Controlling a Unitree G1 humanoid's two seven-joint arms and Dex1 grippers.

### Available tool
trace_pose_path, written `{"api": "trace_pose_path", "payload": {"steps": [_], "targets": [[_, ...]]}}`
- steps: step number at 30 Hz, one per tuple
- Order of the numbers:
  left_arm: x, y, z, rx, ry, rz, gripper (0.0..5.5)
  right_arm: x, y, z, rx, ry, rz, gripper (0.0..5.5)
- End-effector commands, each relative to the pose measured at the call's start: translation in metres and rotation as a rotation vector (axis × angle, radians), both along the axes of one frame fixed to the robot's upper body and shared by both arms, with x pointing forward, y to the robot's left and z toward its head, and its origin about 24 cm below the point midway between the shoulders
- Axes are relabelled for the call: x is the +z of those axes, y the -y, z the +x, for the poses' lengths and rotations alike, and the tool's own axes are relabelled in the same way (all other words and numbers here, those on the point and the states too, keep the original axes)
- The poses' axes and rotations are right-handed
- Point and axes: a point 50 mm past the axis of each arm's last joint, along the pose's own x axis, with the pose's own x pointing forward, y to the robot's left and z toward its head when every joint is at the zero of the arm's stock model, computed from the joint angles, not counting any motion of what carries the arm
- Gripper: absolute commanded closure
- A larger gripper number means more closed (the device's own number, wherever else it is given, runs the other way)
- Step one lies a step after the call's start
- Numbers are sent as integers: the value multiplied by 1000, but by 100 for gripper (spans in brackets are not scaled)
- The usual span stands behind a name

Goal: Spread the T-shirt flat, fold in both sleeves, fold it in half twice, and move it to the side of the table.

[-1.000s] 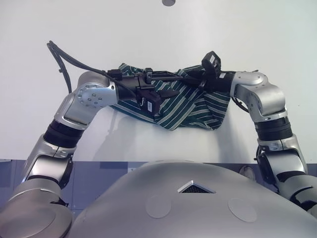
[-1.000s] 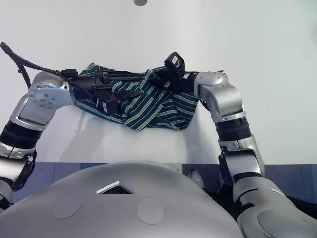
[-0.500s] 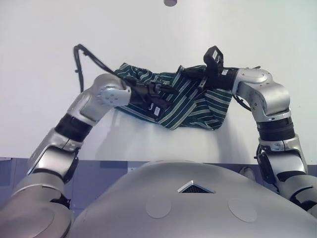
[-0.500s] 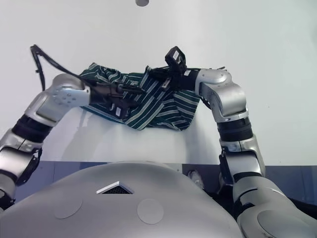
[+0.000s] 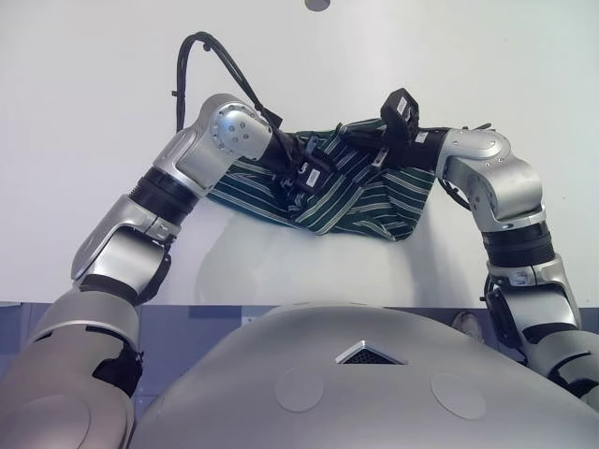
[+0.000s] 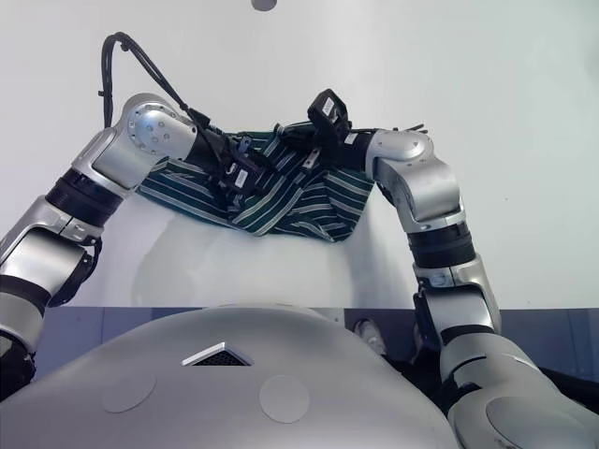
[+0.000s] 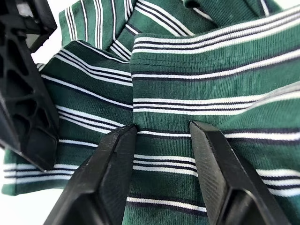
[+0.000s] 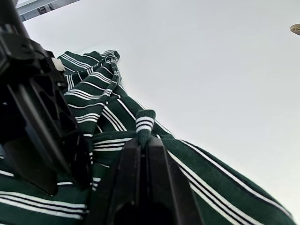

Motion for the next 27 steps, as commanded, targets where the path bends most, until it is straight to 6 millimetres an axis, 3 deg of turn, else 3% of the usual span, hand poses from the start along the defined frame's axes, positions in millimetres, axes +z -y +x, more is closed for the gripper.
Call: {"api": "trace_pose_path", "payload": {"steps": [1,4,9,18,27], "targets": [[6,2,10,121,-84,-26,342,-3,3,-1,5,24,-50,547],[1,0,21,244,-108,14,342,-5,3,-3,15,27,-60,547],[-16,-12,8,178,-165,185,342,-7,5,-4,18,33,-70,547],[-4,-14,3,94,-195,197,342,-11,7,-4,13,38,-94,547],[3,-4,7,114,-182,106,484,-14,9,-5,8,36,-106,550]]}}
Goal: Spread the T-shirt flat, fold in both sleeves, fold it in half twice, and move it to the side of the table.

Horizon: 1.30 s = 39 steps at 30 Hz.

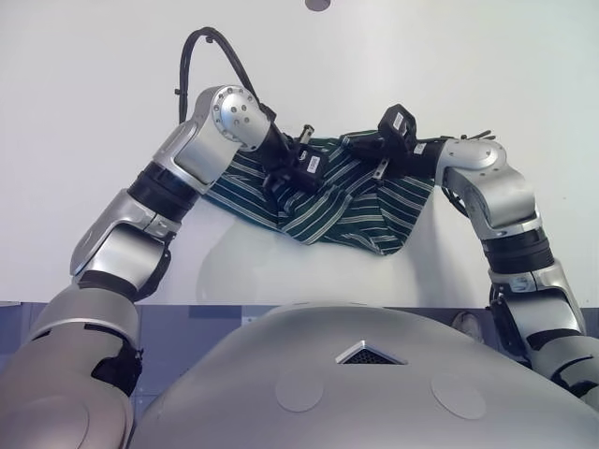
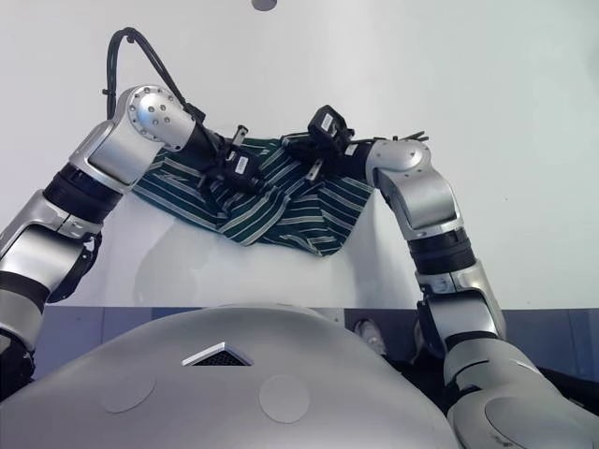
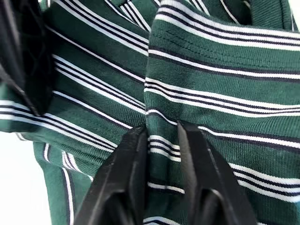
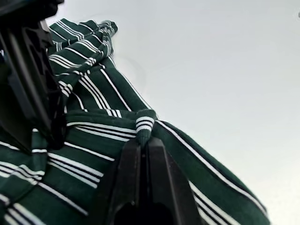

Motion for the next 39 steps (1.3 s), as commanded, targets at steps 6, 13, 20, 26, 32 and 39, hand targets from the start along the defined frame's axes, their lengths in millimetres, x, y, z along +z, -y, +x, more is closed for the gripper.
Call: {"api": "trace_pose_path", "payload": {"steps": [6,13,20,26,32,39], "targets": [[24,2,8,55,42,-109,547,0,5,2,-14,19,-34,550],[46,-23,10,180,60,-189,547,6,26,10,-134,108,-61,550],[76,-57,82,814,123,-576,547,45,39,62,-400,398,-10,550],[59,-83,141,1394,372,-553,547,56,3,138,-565,536,-184,550],[19,-79,137,1538,527,-354,474,49,-17,154,-736,585,-474,466],[98,-96,156,1533,877,-584,384,82,0,163,-879,786,-442,352]]}}
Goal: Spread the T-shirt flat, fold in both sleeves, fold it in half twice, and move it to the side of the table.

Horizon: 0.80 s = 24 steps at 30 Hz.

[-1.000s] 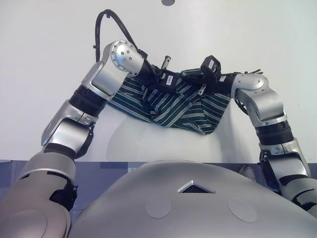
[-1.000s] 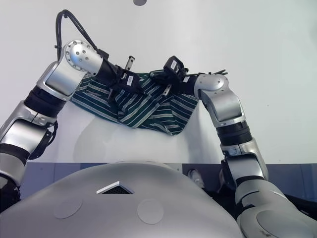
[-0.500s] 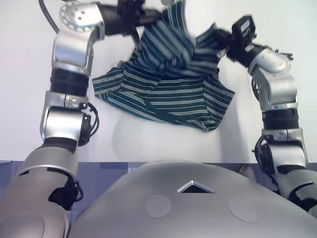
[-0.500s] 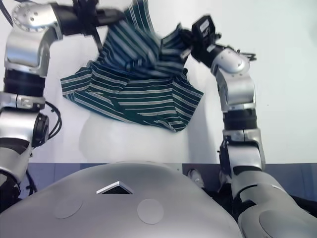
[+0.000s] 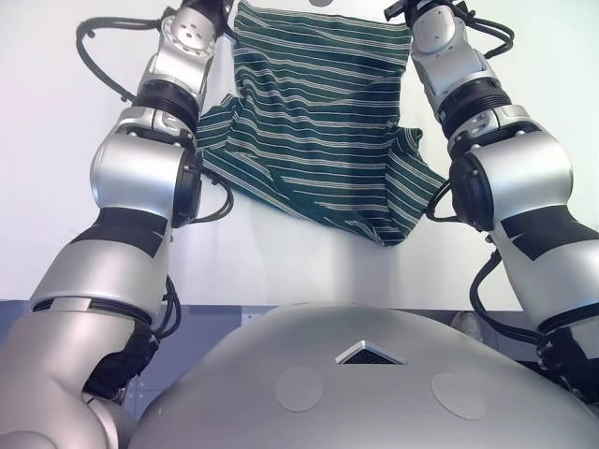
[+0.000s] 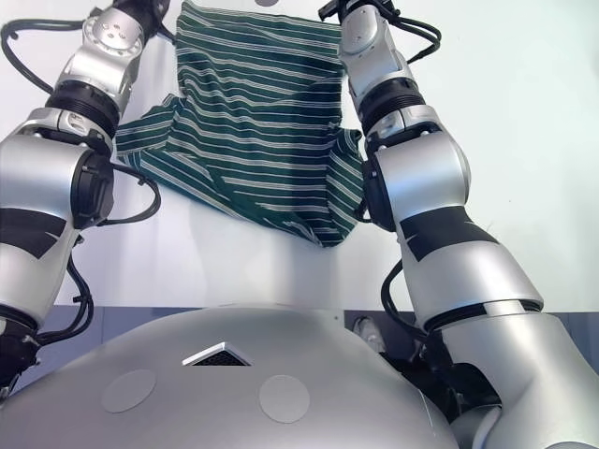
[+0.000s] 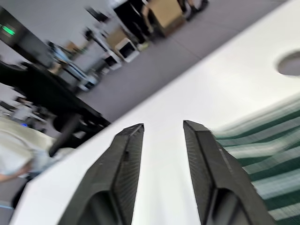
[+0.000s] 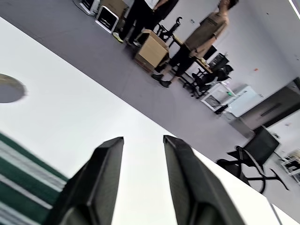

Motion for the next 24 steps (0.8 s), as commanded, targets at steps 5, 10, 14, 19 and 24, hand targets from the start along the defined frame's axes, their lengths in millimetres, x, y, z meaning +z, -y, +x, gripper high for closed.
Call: {"api": "trace_pose_path", "payload": {"steps": [5,10,14,19,24], "targets": [[67,14,-54,-839,128,-124,384,12,-5,-42,565,51,332,352],[0,-34,-165,-1022,-402,-65,384,-13,20,-144,899,-192,395,352],[-21,-69,-189,-912,-600,65,384,-31,30,-186,951,-363,372,352],[-47,-74,-215,-965,-797,132,384,-55,29,-217,990,-525,246,352],[-40,-76,-238,-1102,-945,45,384,-67,34,-229,983,-588,165,352]]}}
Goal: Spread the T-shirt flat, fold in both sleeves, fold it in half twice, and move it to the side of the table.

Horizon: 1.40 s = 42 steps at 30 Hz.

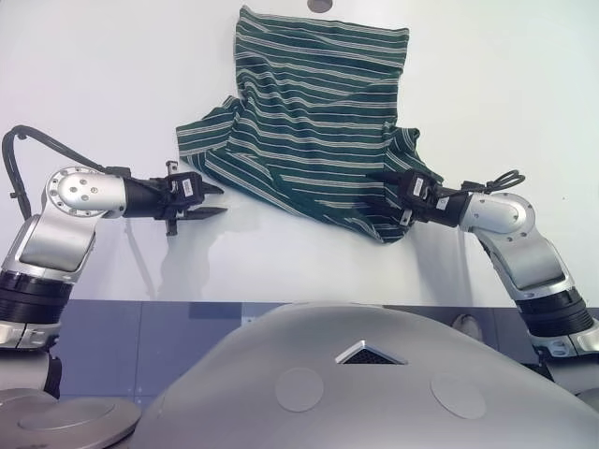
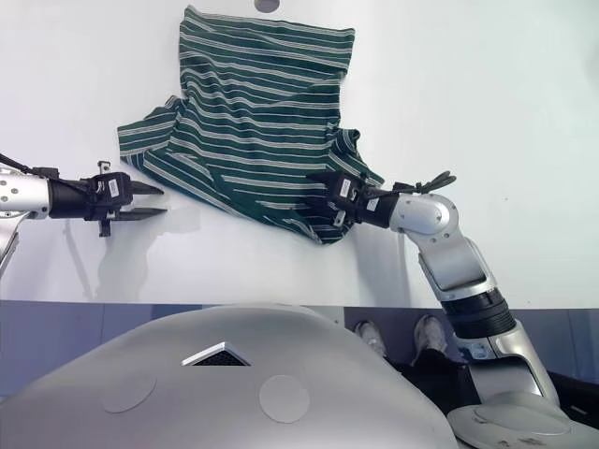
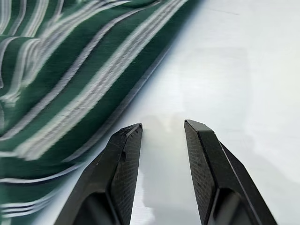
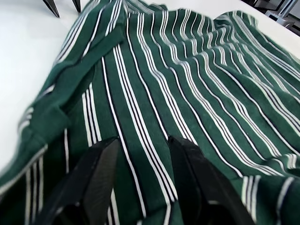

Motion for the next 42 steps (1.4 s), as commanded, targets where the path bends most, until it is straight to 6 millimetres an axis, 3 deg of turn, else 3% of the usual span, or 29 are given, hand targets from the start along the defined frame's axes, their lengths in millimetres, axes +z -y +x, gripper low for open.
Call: {"api": "trace_pose_path", "payload": {"steps": [1,5,7,9,13,16,28,37,40,42], "targets": [[12,2,-10,-34,-98,-80,384,-7,5,-7,26,0,-76,352],[74,33,37,156,58,-559,384,-15,5,-15,52,2,-112,352],[75,36,67,265,258,-462,384,-16,4,-17,55,2,-113,352],[58,37,78,270,356,-303,384,-16,3,-17,56,4,-111,352],[11,45,69,75,348,-46,384,-18,1,-16,74,6,-115,352],[-1,42,66,-39,304,35,384,-19,0,-16,82,4,-116,352],[11,29,37,-180,-30,-57,384,-23,2,-16,84,16,-162,352],[-2,12,-37,-331,-394,-23,384,-19,13,-14,103,18,-188,352],[5,17,-43,-319,-413,-71,384,-16,24,-20,166,-10,-234,352],[20,25,-36,-243,-391,-199,384,-13,37,-30,248,-61,-303,352]]}}
